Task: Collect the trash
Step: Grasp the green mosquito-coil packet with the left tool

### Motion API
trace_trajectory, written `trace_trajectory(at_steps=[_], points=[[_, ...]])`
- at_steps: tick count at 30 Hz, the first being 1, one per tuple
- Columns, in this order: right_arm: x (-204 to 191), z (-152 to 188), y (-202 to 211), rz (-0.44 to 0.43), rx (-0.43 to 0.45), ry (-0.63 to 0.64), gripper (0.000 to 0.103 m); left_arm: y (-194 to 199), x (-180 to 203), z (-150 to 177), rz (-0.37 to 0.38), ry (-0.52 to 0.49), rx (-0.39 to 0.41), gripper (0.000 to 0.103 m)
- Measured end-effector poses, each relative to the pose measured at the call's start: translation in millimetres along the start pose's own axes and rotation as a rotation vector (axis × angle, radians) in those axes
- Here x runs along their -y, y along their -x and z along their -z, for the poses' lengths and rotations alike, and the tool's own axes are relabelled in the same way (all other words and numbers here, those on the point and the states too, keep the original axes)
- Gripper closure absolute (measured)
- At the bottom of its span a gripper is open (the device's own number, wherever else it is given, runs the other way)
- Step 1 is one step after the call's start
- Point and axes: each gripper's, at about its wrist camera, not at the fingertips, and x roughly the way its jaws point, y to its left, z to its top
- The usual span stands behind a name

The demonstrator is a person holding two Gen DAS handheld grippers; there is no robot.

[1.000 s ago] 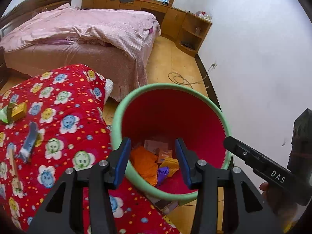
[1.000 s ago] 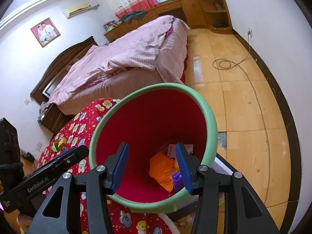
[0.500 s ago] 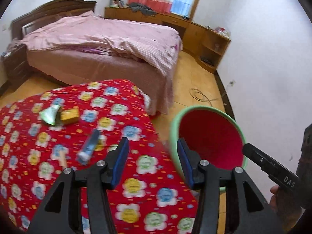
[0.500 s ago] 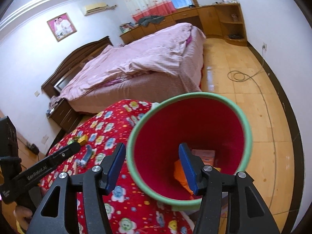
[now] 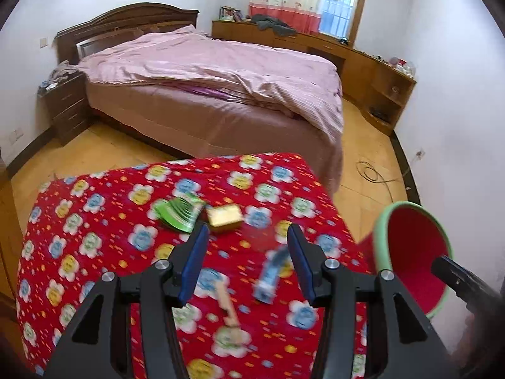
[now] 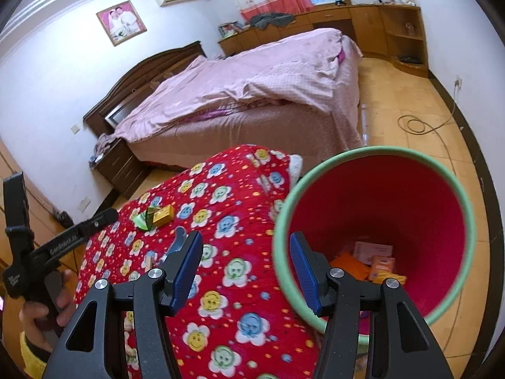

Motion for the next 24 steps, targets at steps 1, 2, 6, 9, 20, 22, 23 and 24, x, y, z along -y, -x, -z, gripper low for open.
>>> trace_trajectory(at_steps=[1, 2, 6, 9, 20, 22, 23, 24], points=[[-3.1, -0.3, -5.8, -0.002, -0.005, 0.0, 0.044, -3.0, -5.9, -2.2, -0.01, 0.002, 0.001, 0.048], [-4.4, -0.8, -10.1, -0.004, -0.009, 0.001, 0.044, -5.6, -10.9, -4.4, -0.017, 0.004, 0.004, 0.046], [-10.7, -0.2, -28.4, -0.007, -0.027, -0.006, 0.044, -24.0, -32.3, -11.5, -0.052, 0.013, 0.004, 0.037], [-10.5, 0.3, -43.1, -0.016, -0.048, -0.026, 0.044, -40.4, -45.7, -13.9, -0.03, 0.049, -0.013, 0.036], [-4.9, 0.6, -87.5, -0.005, -0.136, -0.051, 0.044, -107.0, -65.8, -11.7, -0.008, 0.085, -0.078, 0.034], [-4.7, 0.6, -91.3, -0.008, -0.141, -0.052, 0.044, -116.3, -67.3, -12.0, -0.027, 0.073, -0.085, 0.034], [-4.9, 0.3, -92.8, -0.007, -0.143, -0.05, 0.044, -120.0, -68.8, -12.0, -0.034, 0.072, -0.086, 0.034], [-5.1, 0.3, -94.3, -0.005, -0.145, -0.048, 0.044, -123.3, -70.6, -11.9, -0.04, 0.072, -0.087, 0.034]])
